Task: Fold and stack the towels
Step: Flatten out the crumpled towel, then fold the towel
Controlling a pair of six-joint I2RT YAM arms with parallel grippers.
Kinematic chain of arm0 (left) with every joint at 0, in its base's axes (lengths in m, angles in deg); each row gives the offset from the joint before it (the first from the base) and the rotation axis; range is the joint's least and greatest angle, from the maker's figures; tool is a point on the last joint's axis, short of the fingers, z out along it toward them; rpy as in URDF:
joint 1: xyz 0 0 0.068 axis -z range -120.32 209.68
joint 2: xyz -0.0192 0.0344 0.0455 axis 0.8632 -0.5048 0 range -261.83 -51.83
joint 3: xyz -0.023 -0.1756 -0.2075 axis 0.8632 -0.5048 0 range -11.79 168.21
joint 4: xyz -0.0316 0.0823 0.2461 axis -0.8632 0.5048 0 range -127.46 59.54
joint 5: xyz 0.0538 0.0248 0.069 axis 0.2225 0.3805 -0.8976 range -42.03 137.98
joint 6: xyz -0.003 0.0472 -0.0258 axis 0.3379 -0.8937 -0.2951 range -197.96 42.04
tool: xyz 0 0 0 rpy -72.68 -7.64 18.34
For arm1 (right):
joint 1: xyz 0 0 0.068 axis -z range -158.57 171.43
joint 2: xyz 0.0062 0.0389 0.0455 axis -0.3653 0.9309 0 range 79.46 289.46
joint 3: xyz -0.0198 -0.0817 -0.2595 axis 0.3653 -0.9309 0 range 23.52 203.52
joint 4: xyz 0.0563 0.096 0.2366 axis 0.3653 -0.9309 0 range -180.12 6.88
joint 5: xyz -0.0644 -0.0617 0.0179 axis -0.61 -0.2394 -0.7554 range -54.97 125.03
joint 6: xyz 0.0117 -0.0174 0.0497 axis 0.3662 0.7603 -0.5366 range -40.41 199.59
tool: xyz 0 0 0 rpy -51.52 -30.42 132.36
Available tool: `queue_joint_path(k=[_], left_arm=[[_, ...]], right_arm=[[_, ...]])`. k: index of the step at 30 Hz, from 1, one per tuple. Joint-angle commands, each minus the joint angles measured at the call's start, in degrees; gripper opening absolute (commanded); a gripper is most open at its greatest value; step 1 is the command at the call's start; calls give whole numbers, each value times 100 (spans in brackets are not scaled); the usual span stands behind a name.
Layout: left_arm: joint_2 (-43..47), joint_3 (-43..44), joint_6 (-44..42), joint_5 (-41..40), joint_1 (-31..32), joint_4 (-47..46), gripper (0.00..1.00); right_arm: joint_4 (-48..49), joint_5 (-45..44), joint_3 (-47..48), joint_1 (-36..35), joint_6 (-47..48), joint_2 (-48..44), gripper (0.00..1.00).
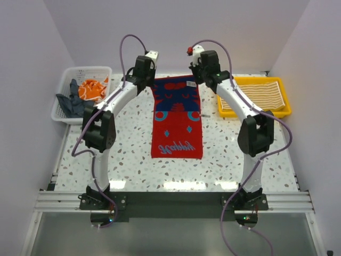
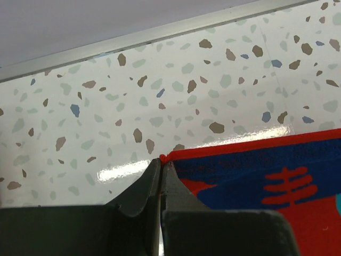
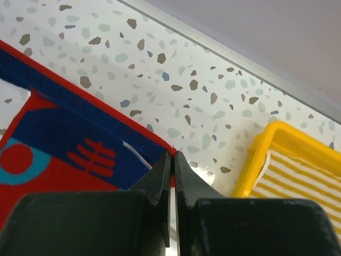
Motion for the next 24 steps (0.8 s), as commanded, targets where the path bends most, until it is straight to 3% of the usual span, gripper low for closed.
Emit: queue_joint_path(k=[1, 14, 24], left_arm=[[179, 219, -40, 174, -146, -532, 0], [1637, -2091, 320, 1237, -146, -699, 0], [2622, -3121, 610, 1826, -41, -164, 0]], right_arm=[[490, 46, 236, 34, 211, -202, 0], [-37, 213, -1576, 51, -184, -1265, 0], [-616, 11, -2578, 52, -677, -2214, 0]])
